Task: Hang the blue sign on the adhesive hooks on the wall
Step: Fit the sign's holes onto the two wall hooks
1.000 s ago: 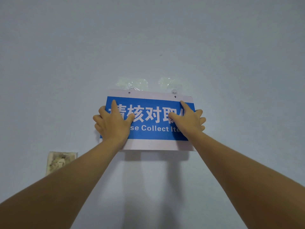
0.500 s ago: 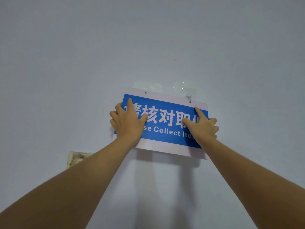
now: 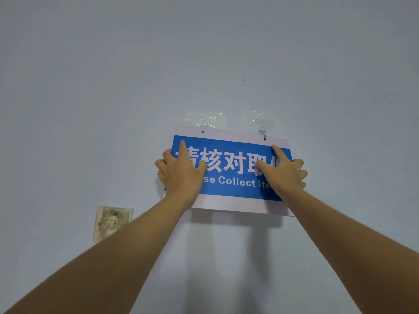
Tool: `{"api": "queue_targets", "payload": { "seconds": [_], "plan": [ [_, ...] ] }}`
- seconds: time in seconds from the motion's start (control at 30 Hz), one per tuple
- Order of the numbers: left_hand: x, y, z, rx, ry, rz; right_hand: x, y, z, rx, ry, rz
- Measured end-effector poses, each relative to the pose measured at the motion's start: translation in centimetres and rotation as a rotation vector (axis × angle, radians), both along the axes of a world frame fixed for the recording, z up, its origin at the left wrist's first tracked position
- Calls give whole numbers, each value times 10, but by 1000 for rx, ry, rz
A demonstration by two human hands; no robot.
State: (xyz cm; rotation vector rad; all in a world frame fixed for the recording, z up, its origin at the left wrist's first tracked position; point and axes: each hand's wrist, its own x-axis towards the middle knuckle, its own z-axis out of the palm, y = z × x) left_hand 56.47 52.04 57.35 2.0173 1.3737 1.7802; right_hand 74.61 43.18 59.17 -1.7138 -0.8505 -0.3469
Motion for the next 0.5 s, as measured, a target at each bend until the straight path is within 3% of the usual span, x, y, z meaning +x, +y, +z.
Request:
{"api": "queue_targets", "payload": {
  "seconds": [0.5],
  "plan": [
    [1, -1, 10, -14, 39, -17, 2, 1, 3, 4, 28, -6]
  ]
}}
